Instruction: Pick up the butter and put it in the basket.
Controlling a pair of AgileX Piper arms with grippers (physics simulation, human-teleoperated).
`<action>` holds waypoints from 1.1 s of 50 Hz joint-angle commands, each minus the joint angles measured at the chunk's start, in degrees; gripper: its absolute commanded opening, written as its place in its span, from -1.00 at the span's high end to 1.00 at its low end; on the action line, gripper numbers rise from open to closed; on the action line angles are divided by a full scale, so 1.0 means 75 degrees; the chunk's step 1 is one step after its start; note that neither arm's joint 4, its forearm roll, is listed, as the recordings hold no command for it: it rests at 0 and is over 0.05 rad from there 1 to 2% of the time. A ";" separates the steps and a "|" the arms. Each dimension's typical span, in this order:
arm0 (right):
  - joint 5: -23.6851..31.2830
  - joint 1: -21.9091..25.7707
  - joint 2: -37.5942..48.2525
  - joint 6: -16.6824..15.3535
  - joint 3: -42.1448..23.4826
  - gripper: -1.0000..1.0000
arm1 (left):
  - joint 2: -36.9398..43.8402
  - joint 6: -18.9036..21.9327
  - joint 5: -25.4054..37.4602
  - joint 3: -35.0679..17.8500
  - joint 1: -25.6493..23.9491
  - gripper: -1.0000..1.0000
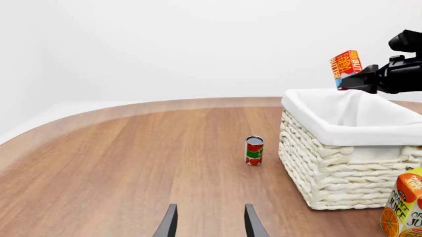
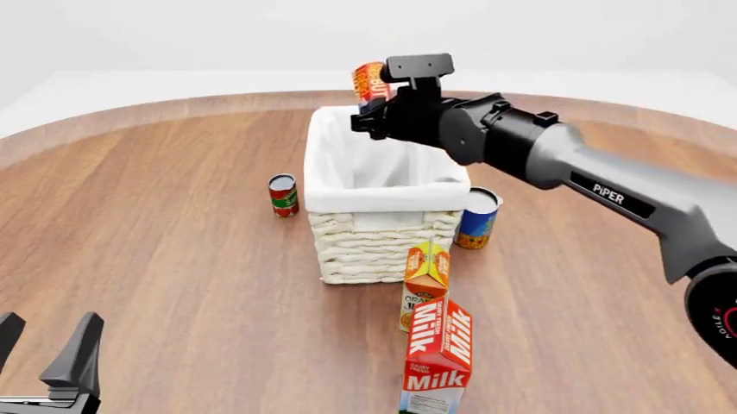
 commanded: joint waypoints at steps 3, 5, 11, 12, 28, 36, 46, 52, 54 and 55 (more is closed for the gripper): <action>-0.0142 0.0036 0.0330 0.0114 -0.0460 1.00 | 0.0000 0.0000 0.0000 0.0000 0.0000 -1.00; -0.0158 0.0031 0.0374 0.0138 -0.0487 1.00 | 0.0000 0.0000 0.0000 0.0000 0.0000 -1.00; -0.0199 0.0025 0.0484 0.0165 -0.0523 1.00 | 0.0000 0.0000 0.0000 0.0000 0.0000 -1.00; -0.0191 0.0015 0.0503 0.0162 -0.0544 1.00 | 0.0000 0.0000 0.0000 0.0000 0.0000 -1.00; -0.0241 -0.0032 0.0740 0.0230 -0.0695 1.00 | 0.0000 0.0000 0.0000 0.0000 0.0000 -1.00; -0.0257 -0.0035 0.0811 0.0228 -0.0729 1.00 | 0.0000 0.0000 0.0000 0.0000 0.0000 -1.00; -0.0309 -0.0105 0.0795 0.0220 -0.0642 1.00 | 0.0000 0.0000 0.0000 0.0000 0.0000 -1.00; -0.0317 -0.0236 0.0717 0.0190 -0.0555 1.00 | 0.0000 0.0000 0.0000 0.0000 0.0000 -1.00; -0.0325 -0.0246 0.0692 0.0192 -0.0521 1.00 | 0.0000 0.0000 0.0000 0.0000 0.0000 -1.00; -0.0315 -0.0280 0.0686 0.0173 -0.0530 1.00 | 0.0000 0.0000 0.0000 0.0000 0.0000 -1.00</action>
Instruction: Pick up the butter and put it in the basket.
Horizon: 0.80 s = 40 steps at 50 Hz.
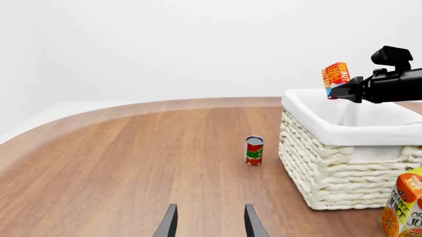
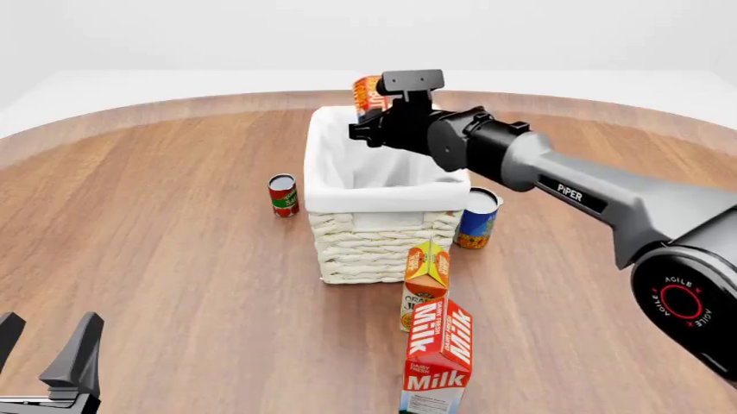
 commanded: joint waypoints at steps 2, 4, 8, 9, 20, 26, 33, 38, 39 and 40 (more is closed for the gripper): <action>-0.0048 -0.0145 -0.0192 0.0046 -0.0041 1.00 | 0.0000 0.0000 0.0000 0.0000 0.0000 -1.00; -0.0057 -0.0147 -0.0197 0.0047 -0.0030 1.00 | 0.0000 0.0000 0.0000 0.0000 0.0000 -1.00; -0.0069 -0.0164 -0.0197 0.0054 -0.0031 1.00 | 0.0000 0.0000 0.0000 0.0000 0.0000 -1.00; -0.0069 -0.0164 -0.0197 0.0054 -0.0031 1.00 | 0.0000 0.0000 0.0000 0.0000 0.0000 -1.00; -0.0108 -0.0164 -0.0100 0.0046 -0.0039 1.00 | 0.0000 0.0000 0.0000 0.0000 0.0000 -1.00; -0.0113 -0.0194 -0.0004 0.0049 -0.0102 1.00 | 0.0000 0.0000 0.0000 0.0000 0.0000 -1.00; -0.0111 -0.0225 0.0046 0.0043 -0.0145 1.00 | 0.0000 0.0000 0.0000 0.0000 0.0000 -1.00; -0.0126 -0.0255 0.0059 0.0028 -0.0150 1.00 | 0.0000 0.0000 0.0000 0.0000 0.0000 -1.00; -0.0126 -0.0255 0.0059 0.0028 -0.0150 1.00 | 0.0000 0.0000 0.0000 0.0000 0.0000 -1.00; -0.0127 -0.0272 0.0069 0.0031 -0.0160 1.00 | 0.0000 0.0000 0.0000 0.0000 0.0000 -1.00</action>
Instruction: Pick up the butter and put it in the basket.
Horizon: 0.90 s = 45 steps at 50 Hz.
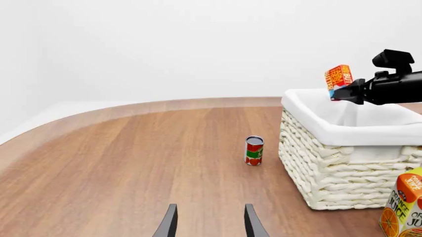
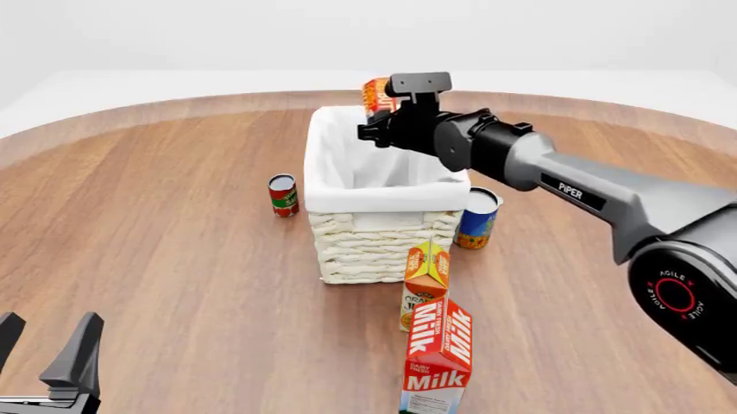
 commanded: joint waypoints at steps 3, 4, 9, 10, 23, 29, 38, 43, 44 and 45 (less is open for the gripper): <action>-0.0071 -0.0076 -0.0043 0.0048 -0.0156 1.00 | 0.0000 0.0000 0.0000 0.0000 0.0000 -1.00; -0.0068 -0.0118 -0.0038 0.0033 -0.0172 1.00 | 0.0000 0.0000 0.0000 0.0000 0.0000 -1.00; -0.0037 -0.0135 -0.0049 0.0011 -0.0208 1.00 | 0.0000 0.0000 0.0000 0.0000 0.0000 -1.00; -0.0034 -0.0143 -0.0068 -0.0005 -0.0209 1.00 | 0.0000 0.0000 0.0000 0.0000 0.0000 -1.00; -0.0073 -0.0222 -0.0132 -0.0042 -0.0200 -1.00 | 0.0000 0.0000 0.0000 0.0000 0.0000 -1.00; -0.0090 -0.0225 -0.0153 -0.0042 -0.0187 -1.00 | 0.0000 0.0000 0.0000 0.0000 0.0000 -1.00; -0.0119 -0.0226 -0.0198 -0.0034 -0.0175 -1.00 | 0.0000 0.0000 0.0000 0.0000 0.0000 -1.00; -0.0164 -0.0215 -0.0228 -0.0030 -0.0128 -1.00 | 0.0000 0.0000 0.0000 0.0000 0.0000 -1.00; -0.0176 -0.0235 -0.0233 -0.0032 -0.0119 -1.00 | 0.0000 0.0000 0.0000 0.0000 0.0000 -1.00; -0.0183 -0.0245 -0.0238 -0.0048 -0.0113 -1.00 | 0.0000 0.0000 0.0000 0.0000 0.0000 -1.00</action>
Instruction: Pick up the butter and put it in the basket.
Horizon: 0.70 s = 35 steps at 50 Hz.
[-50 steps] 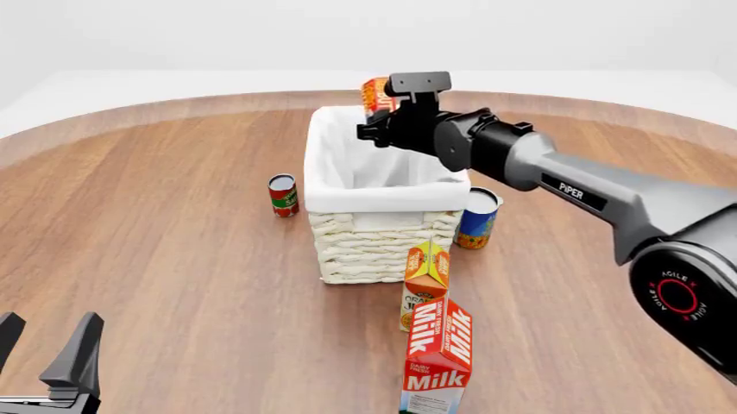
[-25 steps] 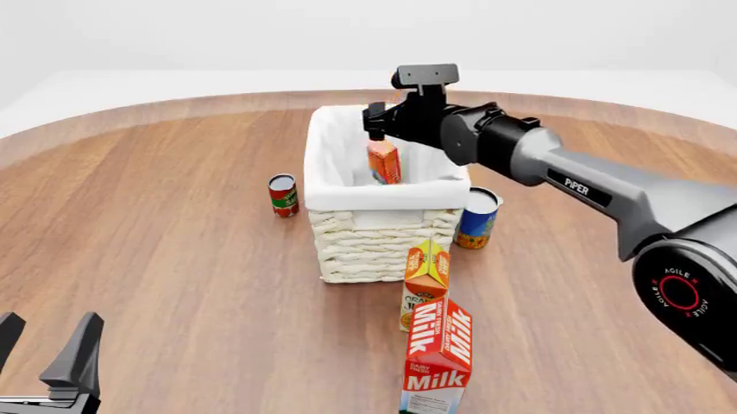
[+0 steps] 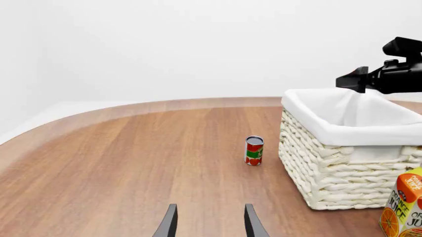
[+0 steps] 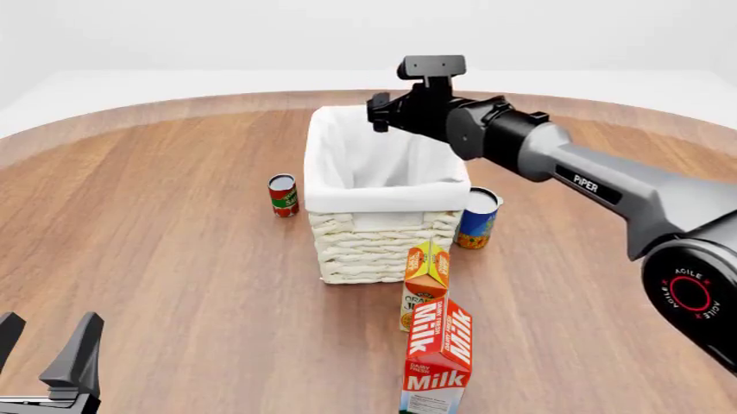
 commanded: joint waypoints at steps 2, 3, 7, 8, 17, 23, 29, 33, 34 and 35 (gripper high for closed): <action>-0.0058 -0.0020 -0.0074 -0.0001 0.0040 -1.00 | 0.0000 0.0000 0.0000 0.0000 0.0000 -1.00; -0.0059 -0.0014 -0.0079 0.0000 0.0041 -1.00 | 0.0000 0.0000 0.0000 0.0000 0.0000 -1.00; -0.0082 -0.0001 -0.0087 0.0025 0.0042 -1.00 | 0.0000 0.0000 0.0000 0.0000 0.0000 -1.00; -0.0079 0.0011 -0.0087 0.0026 0.0036 -1.00 | 0.0000 0.0000 0.0000 0.0000 0.0000 -1.00; -0.0222 0.0010 -0.0028 0.0049 0.0057 -1.00 | 0.0000 0.0000 0.0000 0.0000 0.0000 -1.00; -0.0401 0.0062 0.0003 0.0013 0.0102 -1.00 | 0.0000 0.0000 0.0000 0.0000 0.0000 -1.00; -0.0487 0.0064 0.0071 0.0029 0.0071 -1.00 | 0.0000 0.0000 0.0000 0.0000 0.0000 -1.00; -0.0533 0.0113 0.0100 0.0012 0.0056 -1.00 | 0.0000 0.0000 0.0000 0.0000 0.0000 -1.00; -0.0536 0.0103 0.0116 0.0014 0.0033 -1.00 | 0.0000 0.0000 0.0000 0.0000 0.0000 -1.00; -0.0547 0.0112 0.0117 0.0022 0.0025 -1.00 | 0.0000 0.0000 0.0000 0.0000 0.0000 -1.00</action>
